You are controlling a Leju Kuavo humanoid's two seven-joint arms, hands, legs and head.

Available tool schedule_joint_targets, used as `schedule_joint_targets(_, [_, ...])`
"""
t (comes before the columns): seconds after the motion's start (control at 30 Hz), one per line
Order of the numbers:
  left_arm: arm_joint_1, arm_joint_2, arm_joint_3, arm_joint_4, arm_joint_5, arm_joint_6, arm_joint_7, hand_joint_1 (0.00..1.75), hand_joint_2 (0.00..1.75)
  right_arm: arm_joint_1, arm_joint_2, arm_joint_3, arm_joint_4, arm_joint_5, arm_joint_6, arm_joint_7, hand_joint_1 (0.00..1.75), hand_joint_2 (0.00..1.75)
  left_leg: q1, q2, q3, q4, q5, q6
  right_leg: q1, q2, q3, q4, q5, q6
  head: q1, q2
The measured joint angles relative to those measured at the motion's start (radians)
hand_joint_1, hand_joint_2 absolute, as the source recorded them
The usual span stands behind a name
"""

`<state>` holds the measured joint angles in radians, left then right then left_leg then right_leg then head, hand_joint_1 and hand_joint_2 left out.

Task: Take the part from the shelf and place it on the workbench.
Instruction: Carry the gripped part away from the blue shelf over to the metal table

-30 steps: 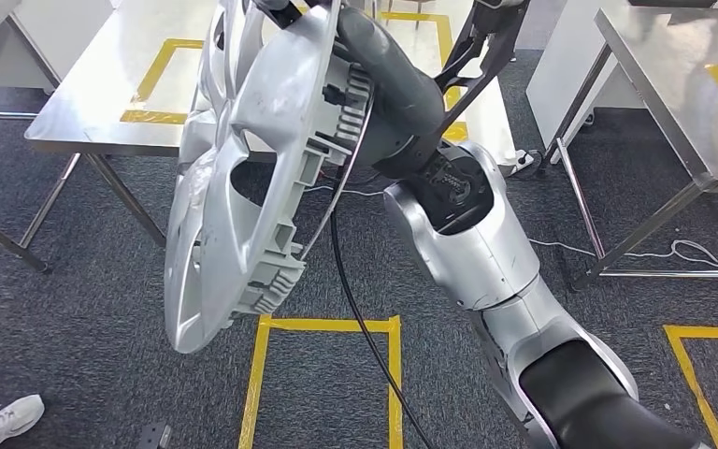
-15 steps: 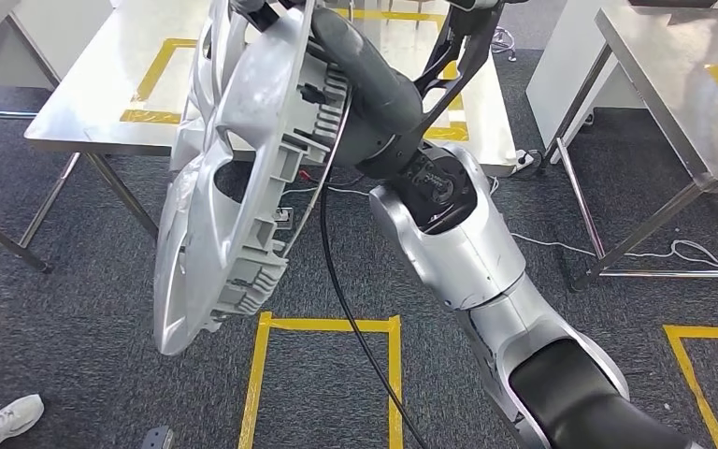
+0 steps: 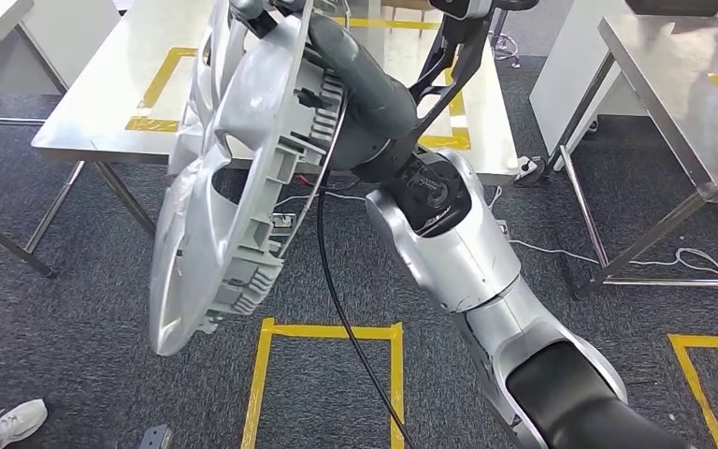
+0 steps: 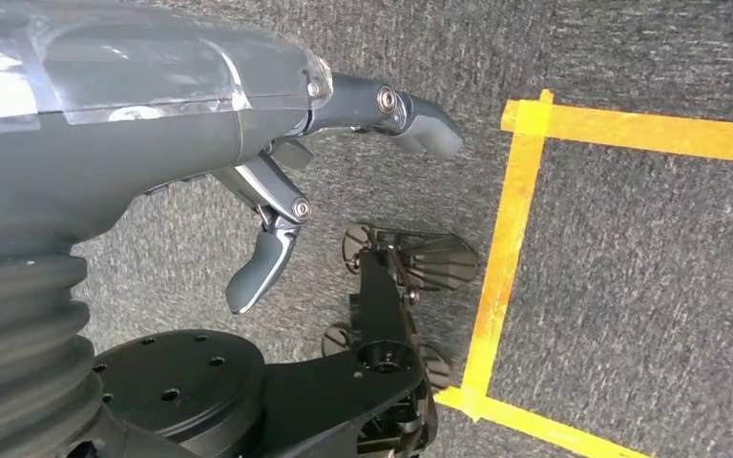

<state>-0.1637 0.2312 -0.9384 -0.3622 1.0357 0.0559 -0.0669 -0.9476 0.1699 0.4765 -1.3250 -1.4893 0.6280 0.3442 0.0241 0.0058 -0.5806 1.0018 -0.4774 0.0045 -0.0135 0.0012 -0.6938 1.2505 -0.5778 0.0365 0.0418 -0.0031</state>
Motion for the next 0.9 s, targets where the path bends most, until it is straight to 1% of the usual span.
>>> schedule_joint_targets(0.03, [0.0,0.0,0.0,0.001,0.0,-0.001,0.0,0.0,1.75,0.001,0.0,0.001,0.002,0.0,0.0,0.0,1.75,1.75,0.003,-0.001,0.008,0.001,-0.007,-0.006,-0.004,0.0,0.008,-0.041,0.043,0.003,0.001,0.0])
schedule_joint_targets(0.07, [0.0,0.0,0.0,0.002,0.0,-0.002,-0.001,0.0,1.75,0.002,0.0,0.003,0.004,0.0,0.0,0.0,1.75,1.75,0.005,-0.001,0.016,0.002,-0.016,-0.013,-0.008,-0.001,0.025,-0.103,0.09,0.005,0.002,0.0])
schedule_joint_targets(0.1, [-0.001,0.0,0.0,0.004,0.0,-0.002,-0.002,0.0,1.75,0.002,0.0,0.004,0.006,0.0,0.001,0.0,1.75,1.75,0.006,-0.001,0.022,0.005,-0.024,-0.021,-0.01,-0.001,0.045,-0.16,0.125,0.006,0.003,0.0])
schedule_joint_targets(0.13, [-0.001,0.0,0.0,0.005,0.0,-0.002,-0.004,0.0,1.75,0.002,0.0,0.005,0.007,0.0,0.002,0.0,1.75,1.75,0.006,-0.001,0.025,0.007,-0.03,-0.028,-0.01,-0.001,0.062,-0.203,0.14,0.003,0.004,0.0])
schedule_joint_targets(0.17, [-0.002,0.0,0.0,0.006,0.0,-0.002,-0.005,0.0,1.75,0.003,0.0,0.006,0.008,0.0,0.003,-0.001,1.75,1.75,0.005,-0.001,0.026,0.007,-0.034,-0.035,-0.008,0.0,0.071,-0.226,0.14,-0.003,0.002,0.0])
schedule_joint_targets(0.2, [-0.003,0.0,0.0,0.006,0.0,-0.002,-0.006,0.0,1.75,0.004,-0.001,0.006,0.01,0.0,0.004,-0.002,1.75,1.75,0.005,0.0,0.027,0.006,-0.036,-0.042,-0.005,0.001,0.075,-0.23,0.131,-0.011,-0.001,0.0])
schedule_joint_targets(0.23, [-0.004,0.0,0.0,0.007,0.0,-0.002,-0.008,0.0,1.75,0.005,0.0,0.007,0.011,0.0,0.005,-0.003,1.75,1.75,0.006,0.001,0.029,0.004,-0.039,-0.049,-0.006,0.002,0.078,-0.234,0.124,-0.021,-0.004,0.0])
schedule_joint_targets(0.27, [-0.004,0.0,0.0,0.007,0.0,-0.002,-0.01,0.0,1.75,0.006,0.0,0.007,0.011,0.0,0.005,-0.004,1.75,1.75,0.007,0.002,0.032,0.005,-0.044,-0.055,-0.006,0.003,0.082,-0.235,0.121,-0.028,-0.008,0.0])
schedule_joint_targets(0.3, [-0.005,0.001,0.0,0.007,0.0,-0.002,-0.011,0.0,1.75,0.005,0.002,0.008,0.011,0.0,0.005,-0.006,1.75,1.75,0.008,0.002,0.028,0.018,-0.053,-0.059,-0.008,0.003,0.089,-0.239,0.117,-0.035,-0.013,0.0])
schedule_joint_targets(0.33, [-0.006,0.002,0.0,0.008,0.0,-0.002,-0.013,0.0,1.75,0.003,0.004,0.008,0.011,0.0,0.005,-0.007,1.75,1.75,0.009,0.0,0.012,0.049,-0.068,-0.063,-0.01,0.003,0.098,-0.243,0.114,-0.041,-0.02,0.0])
schedule_joint_targets(0.37, [-0.006,0.003,0.0,0.008,-0.001,-0.002,-0.014,0.0,1.75,0.001,0.006,0.009,0.011,0.0,0.005,-0.007,1.75,1.75,0.009,-0.002,-0.019,0.102,-0.086,-0.064,-0.01,0.002,0.106,-0.246,0.109,-0.047,-0.028,0.0])
schedule_joint_targets(0.4, [-0.005,0.004,0.0,0.009,-0.001,-0.003,-0.015,0.0,1.75,0.0,0.008,0.01,0.012,0.0,0.005,-0.008,1.75,1.75,0.009,-0.004,-0.063,0.169,-0.104,-0.064,-0.009,0.002,0.113,-0.247,0.102,-0.051,-0.036,0.0])
schedule_joint_targets(0.43, [-0.004,0.005,0.0,0.011,0.0,-0.004,-0.015,0.0,1.75,0.002,0.009,0.011,0.013,0.0,0.005,-0.009,1.75,1.75,0.009,-0.006,-0.109,0.231,-0.113,-0.065,-0.007,0.003,0.121,-0.247,0.095,-0.053,-0.042,0.0])
schedule_joint_targets(0.47, [-0.003,0.005,0.0,0.012,0.0,-0.004,-0.015,0.0,1.75,0.005,0.009,0.012,0.014,0.0,0.006,-0.01,1.75,1.75,0.009,-0.006,-0.147,0.27,-0.106,-0.065,-0.006,0.004,0.131,-0.247,0.086,-0.053,-0.046,0.0])
schedule_joint_targets(0.5, [-0.002,0.006,0.0,0.013,0.001,-0.004,-0.015,0.0,1.75,0.009,0.008,0.012,0.016,0.0,0.007,-0.01,1.75,1.75,0.009,-0.006,-0.169,0.275,-0.079,-0.064,-0.006,0.004,0.143,-0.247,0.076,-0.052,-0.05,0.0])
schedule_joint_targets(0.53, [-0.002,0.006,0.0,0.014,0.001,-0.004,-0.015,0.0,1.75,0.014,0.007,0.012,0.017,0.0,0.007,-0.01,1.75,1.75,0.009,-0.005,-0.17,0.241,-0.032,-0.063,-0.006,0.005,0.158,-0.247,0.064,-0.049,-0.053,0.0])
schedule_joint_targets(0.57, [-0.002,0.007,0.0,0.014,0.001,-0.002,-0.015,0.0,1.75,0.017,0.006,0.012,0.017,0.0,0.008,-0.01,1.75,1.75,0.01,-0.004,-0.159,0.185,0.02,-0.063,-0.007,0.005,0.175,-0.247,0.051,-0.044,-0.055,0.0])
schedule_joint_targets(0.6, [-0.001,0.007,0.0,0.014,0.001,-0.001,-0.014,0.0,1.75,0.02,0.004,0.012,0.016,0.0,0.008,-0.01,1.75,1.75,0.008,-0.001,-0.142,0.138,0.058,-0.062,-0.006,0.006,0.188,-0.247,0.038,-0.038,-0.059,0.0])
schedule_joint_targets(0.63, [-0.001,0.007,0.0,0.014,0.001,0.001,-0.013,0.0,1.75,0.022,0.003,0.012,0.016,0.0,0.007,-0.01,1.75,1.75,0.006,0.001,-0.124,0.096,0.076,-0.059,-0.005,0.008,0.197,-0.247,0.028,-0.031,-0.062,0.0])
schedule_joint_targets(0.67, [-0.001,0.008,0.001,0.014,0.001,0.003,-0.012,0.0,1.75,0.023,0.002,0.012,0.014,0.0,0.006,-0.01,1.75,1.75,0.003,0.002,-0.112,0.072,0.071,-0.053,-0.004,0.009,0.201,-0.247,0.02,-0.024,-0.064,0.0])
schedule_joint_targets(0.7, [-0.002,0.007,0.001,0.014,0.001,0.004,-0.01,0.0,1.75,0.024,0.0,0.012,0.012,-0.001,0.005,-0.01,1.75,1.75,0.0,0.003,-0.104,0.065,0.054,-0.044,-0.002,0.01,0.201,-0.248,0.018,-0.018,-0.065,0.0])
schedule_joint_targets(0.77, [-0.002,0.008,0.001,0.014,0.0,0.007,-0.009,0.0,1.75,0.028,-0.003,0.012,0.007,-0.001,0.003,-0.01,1.75,1.75,0.0,0.001,-0.092,0.05,0.029,-0.024,-0.004,0.008,0.198,-0.24,0.018,-0.01,-0.058,0.0])
schedule_joint_targets(0.8, [-0.001,0.008,0.001,0.014,0.0,0.008,-0.009,0.0,1.75,0.029,-0.004,0.012,0.005,-0.001,0.003,-0.01,1.75,1.75,0.001,0.0,-0.086,0.049,0.023,-0.016,-0.004,0.007,0.189,-0.219,0.019,-0.007,-0.053,0.0])
schedule_joint_targets(0.83, [0.0,0.008,0.001,0.014,0.0,0.009,-0.009,0.0,1.75,0.03,-0.006,0.012,0.002,-0.001,0.002,-0.01,1.75,1.75,0.001,0.0,-0.077,0.047,0.017,-0.01,-0.004,0.006,0.17,-0.181,0.014,-0.005,-0.047,0.0])
schedule_joint_targets(0.87, [0.0,0.008,0.001,0.014,0.0,0.01,-0.009,0.0,1.75,0.032,-0.007,0.012,0.001,-0.001,0.002,-0.011,1.75,1.75,0.0,-0.001,-0.067,0.044,0.011,-0.004,-0.004,0.005,0.139,-0.127,0.002,-0.003,-0.04,0.0])
schedule_joint_targets(0.9, [0.0,0.008,0.001,0.014,0.0,0.01,-0.009,0.0,1.75,0.035,-0.009,0.012,0.001,-0.001,0.002,-0.011,1.75,1.75,-0.003,-0.001,-0.058,0.043,0.004,0.001,-0.003,0.004,0.1,-0.065,-0.018,-0.002,-0.033,0.0])
